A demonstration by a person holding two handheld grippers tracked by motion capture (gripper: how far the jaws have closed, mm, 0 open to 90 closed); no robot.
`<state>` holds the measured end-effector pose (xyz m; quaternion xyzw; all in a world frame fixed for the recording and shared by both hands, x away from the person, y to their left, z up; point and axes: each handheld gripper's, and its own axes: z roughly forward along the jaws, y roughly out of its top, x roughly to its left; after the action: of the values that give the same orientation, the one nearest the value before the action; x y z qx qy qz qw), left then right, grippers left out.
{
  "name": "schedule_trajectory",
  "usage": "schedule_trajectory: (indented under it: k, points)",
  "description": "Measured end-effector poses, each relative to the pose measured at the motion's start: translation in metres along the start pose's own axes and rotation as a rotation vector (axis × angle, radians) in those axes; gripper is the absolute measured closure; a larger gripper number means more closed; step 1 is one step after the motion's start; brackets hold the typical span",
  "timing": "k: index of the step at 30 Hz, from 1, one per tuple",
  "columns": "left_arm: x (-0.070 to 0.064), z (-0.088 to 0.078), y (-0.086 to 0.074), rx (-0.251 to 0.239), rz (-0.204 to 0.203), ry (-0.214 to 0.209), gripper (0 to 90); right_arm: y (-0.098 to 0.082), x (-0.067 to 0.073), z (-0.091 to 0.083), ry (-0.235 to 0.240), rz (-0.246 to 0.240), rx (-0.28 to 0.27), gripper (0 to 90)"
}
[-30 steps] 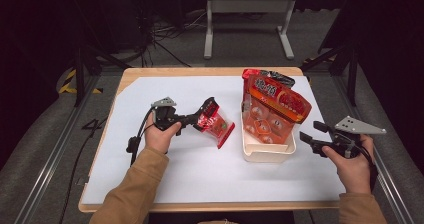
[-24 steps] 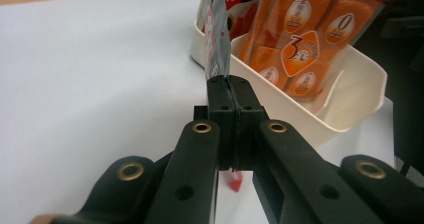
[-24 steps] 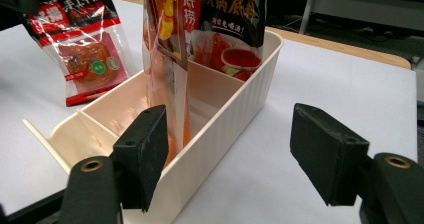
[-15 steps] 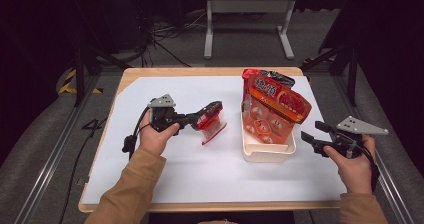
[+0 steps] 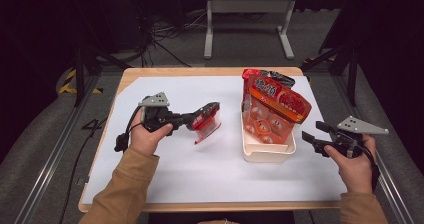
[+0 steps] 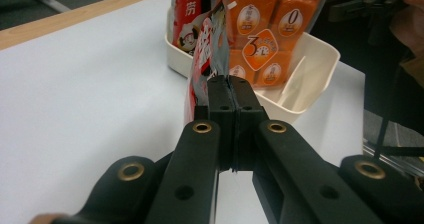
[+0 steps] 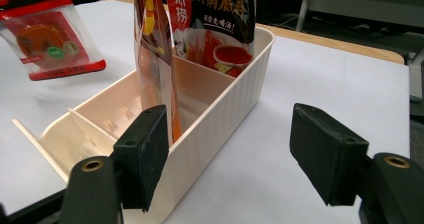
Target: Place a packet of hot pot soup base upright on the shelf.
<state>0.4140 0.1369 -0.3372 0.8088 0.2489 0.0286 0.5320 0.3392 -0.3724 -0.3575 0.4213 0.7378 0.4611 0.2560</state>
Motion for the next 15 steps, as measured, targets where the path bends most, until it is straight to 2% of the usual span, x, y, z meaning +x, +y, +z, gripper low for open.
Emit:
schedule_trajectory:
  k: [15]
  points:
    - [-0.006,-0.023,0.012,0.034,0.041,-0.037,90.0,-0.002,-0.002,0.002,0.001,0.004,0.011,32.6]
